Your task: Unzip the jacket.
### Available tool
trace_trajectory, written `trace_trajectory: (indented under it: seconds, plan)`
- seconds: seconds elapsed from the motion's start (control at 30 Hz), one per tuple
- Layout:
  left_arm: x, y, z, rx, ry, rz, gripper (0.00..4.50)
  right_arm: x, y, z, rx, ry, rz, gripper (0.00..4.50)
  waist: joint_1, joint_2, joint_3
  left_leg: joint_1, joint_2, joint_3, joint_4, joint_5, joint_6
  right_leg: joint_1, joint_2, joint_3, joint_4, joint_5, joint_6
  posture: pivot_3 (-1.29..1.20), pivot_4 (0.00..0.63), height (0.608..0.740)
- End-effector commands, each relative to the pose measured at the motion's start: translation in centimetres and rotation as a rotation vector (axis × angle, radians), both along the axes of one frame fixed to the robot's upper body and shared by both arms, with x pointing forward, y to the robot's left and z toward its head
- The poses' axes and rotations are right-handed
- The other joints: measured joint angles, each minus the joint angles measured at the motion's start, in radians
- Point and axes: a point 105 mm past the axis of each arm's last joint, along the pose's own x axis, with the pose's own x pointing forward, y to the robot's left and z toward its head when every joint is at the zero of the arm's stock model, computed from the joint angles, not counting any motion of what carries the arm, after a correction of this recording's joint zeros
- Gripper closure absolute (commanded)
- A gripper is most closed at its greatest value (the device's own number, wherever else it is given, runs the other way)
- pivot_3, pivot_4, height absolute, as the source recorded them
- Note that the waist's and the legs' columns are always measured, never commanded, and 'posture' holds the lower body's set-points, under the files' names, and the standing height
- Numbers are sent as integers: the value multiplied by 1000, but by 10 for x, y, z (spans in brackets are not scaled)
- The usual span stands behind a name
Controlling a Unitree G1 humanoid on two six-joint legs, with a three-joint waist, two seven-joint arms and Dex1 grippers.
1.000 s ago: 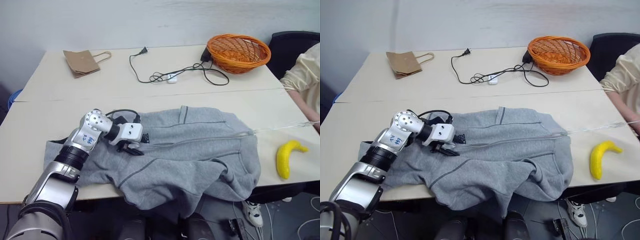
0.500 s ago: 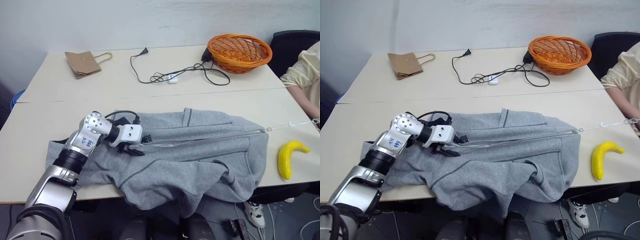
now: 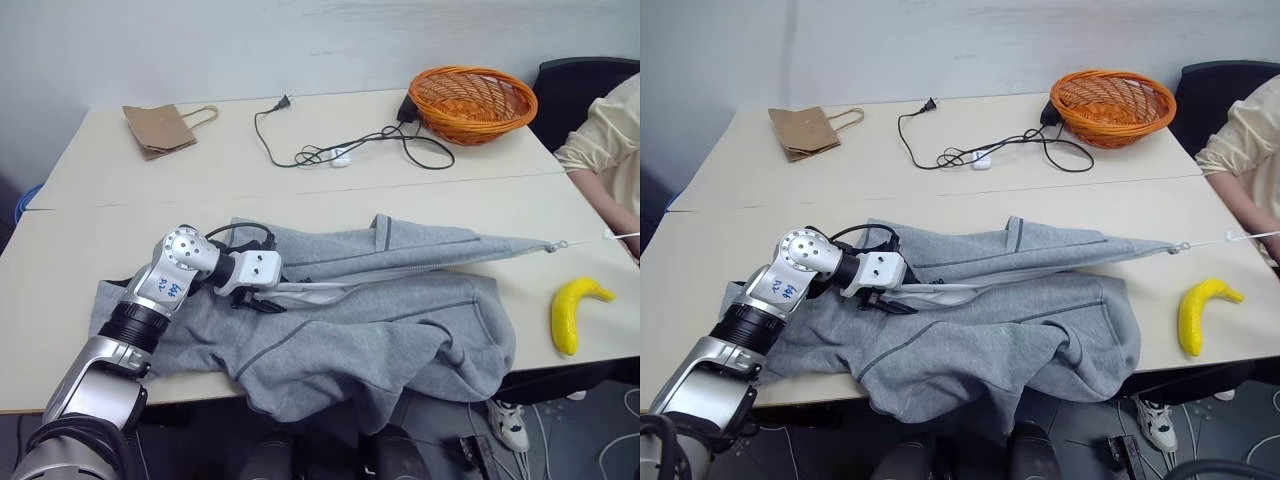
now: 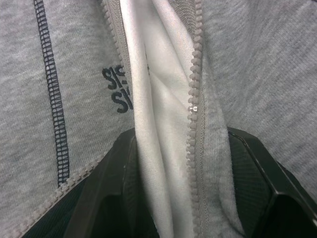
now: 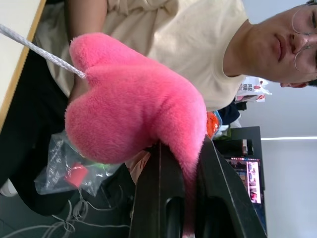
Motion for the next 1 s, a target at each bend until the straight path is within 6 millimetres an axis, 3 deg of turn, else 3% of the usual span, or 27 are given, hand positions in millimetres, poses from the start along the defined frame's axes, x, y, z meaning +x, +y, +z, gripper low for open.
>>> trace_trajectory:
  seconds: [0.03,0.07,0.13,0.17,0.23,0.3,0.37,0.4,0.6,0.7,0.8,0.9,1.0]
  plan:
    - [-4,9,-19,39,81,61,2080,45,68,-7,328,-76,371,4491,-4,-3,-1,1,2,0,0,0,0,2,2,0,-1,0,0,0,150,740]
    - [-4,9,-18,30,87,64,2080,53,90,-11,375,-61,471,4491,-5,-4,-1,2,2,-1,0,0,-1,3,3,0,-1,0,1,0,150,740]
    - [-7,6,-12,-14,120,78,2080,63,157,-22,456,-2,691,4491,-2,-3,-2,2,3,-1,0,0,-1,3,4,1,0,1,1,0,150,740]
    - [-8,4,-7,-48,142,89,2080,61,189,-28,500,35,781,4491,1,-1,-2,0,4,-3,0,0,-1,2,4,0,3,1,1,0,150,740]
    - [-12,1,5,-112,182,103,2080,52,233,-35,564,104,893,4491,10,1,-1,-4,4,-3,0,0,-2,-3,5,0,6,0,0,0,150,740]
    - [-17,-1,22,-195,238,112,2080,42,262,-38,608,169,957,4491,25,1,-1,-8,4,-3,0,0,-2,-7,5,0,6,0,0,0,150,740]
    - [-24,-1,39,-270,294,113,2080,36,275,-38,626,203,971,4491,30,-2,1,-14,4,-4,3,0,-2,-13,6,-1,6,0,0,0,150,740]
    - [-27,1,49,-316,329,117,1681,34,277,-37,643,217,967,3911,32,-6,2,-19,4,-5,6,0,-2,-16,6,-2,7,0,0,0,150,740]
    - [-44,26,107,-474,399,164,2,12,269,-17,676,305,967,1939,34,-10,5,-24,4,-7,13,-2,1,-16,4,-4,8,1,1,0,150,740]
    - [-56,48,126,-451,382,203,0,-4,252,-8,654,375,959,869,31,-11,6,-24,4,-8,12,-2,1,-16,5,-5,7,1,1,0,150,740]
    - [-64,88,128,-325,326,283,0,-18,227,6,657,419,919,33,24,-13,7,-23,4,-7,11,-2,1,-16,6,-5,7,1,1,0,150,740]
    - [-65,125,123,-198,251,375,0,-31,203,22,699,408,886,33,21,-13,7,-20,4,-3,8,-2,1,-16,6,-4,6,1,1,0,150,740]
    - [-70,147,136,-179,218,428,0,-43,180,38,759,367,828,33,20,-13,7,-20,4,-2,8,-2,0,-18,5,-4,4,0,0,0,150,740]
